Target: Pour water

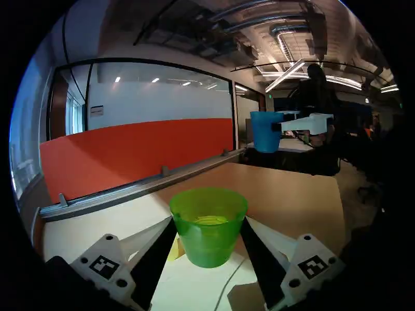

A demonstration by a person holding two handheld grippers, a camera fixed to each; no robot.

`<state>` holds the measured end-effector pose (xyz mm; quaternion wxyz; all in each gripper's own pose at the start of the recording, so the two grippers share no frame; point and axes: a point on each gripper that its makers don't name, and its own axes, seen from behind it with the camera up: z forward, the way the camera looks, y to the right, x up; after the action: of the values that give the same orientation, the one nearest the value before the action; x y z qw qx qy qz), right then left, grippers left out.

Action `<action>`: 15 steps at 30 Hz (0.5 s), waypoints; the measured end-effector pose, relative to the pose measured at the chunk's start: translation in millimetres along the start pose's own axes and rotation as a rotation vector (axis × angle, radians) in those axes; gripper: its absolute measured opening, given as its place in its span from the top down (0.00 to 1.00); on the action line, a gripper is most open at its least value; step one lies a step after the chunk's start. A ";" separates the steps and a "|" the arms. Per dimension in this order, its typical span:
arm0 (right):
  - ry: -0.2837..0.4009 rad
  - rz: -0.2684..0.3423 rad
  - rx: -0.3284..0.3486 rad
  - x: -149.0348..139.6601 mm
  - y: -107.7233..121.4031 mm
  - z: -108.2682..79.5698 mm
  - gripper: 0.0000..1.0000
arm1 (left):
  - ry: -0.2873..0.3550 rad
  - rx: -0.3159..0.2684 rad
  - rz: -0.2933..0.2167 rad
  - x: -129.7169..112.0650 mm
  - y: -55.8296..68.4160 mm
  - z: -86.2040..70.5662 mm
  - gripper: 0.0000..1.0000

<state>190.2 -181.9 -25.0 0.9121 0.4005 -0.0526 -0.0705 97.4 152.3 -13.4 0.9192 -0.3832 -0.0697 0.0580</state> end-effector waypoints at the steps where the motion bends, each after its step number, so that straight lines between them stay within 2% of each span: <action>1: -0.003 -0.001 0.001 -2.2 0.0 0.0 0.11 | -0.005 -0.001 0.000 -1.7 -0.1 0.4 0.18; 15: -0.060 -0.004 0.024 -41.4 -1.1 -2.6 0.11 | -0.112 -0.027 0.009 -32.3 2.7 7.0 0.18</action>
<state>149.8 -173.7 -29.2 0.9052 0.4090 -0.0800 -0.0835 64.2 153.9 -13.2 0.9083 -0.3922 -0.1203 0.0825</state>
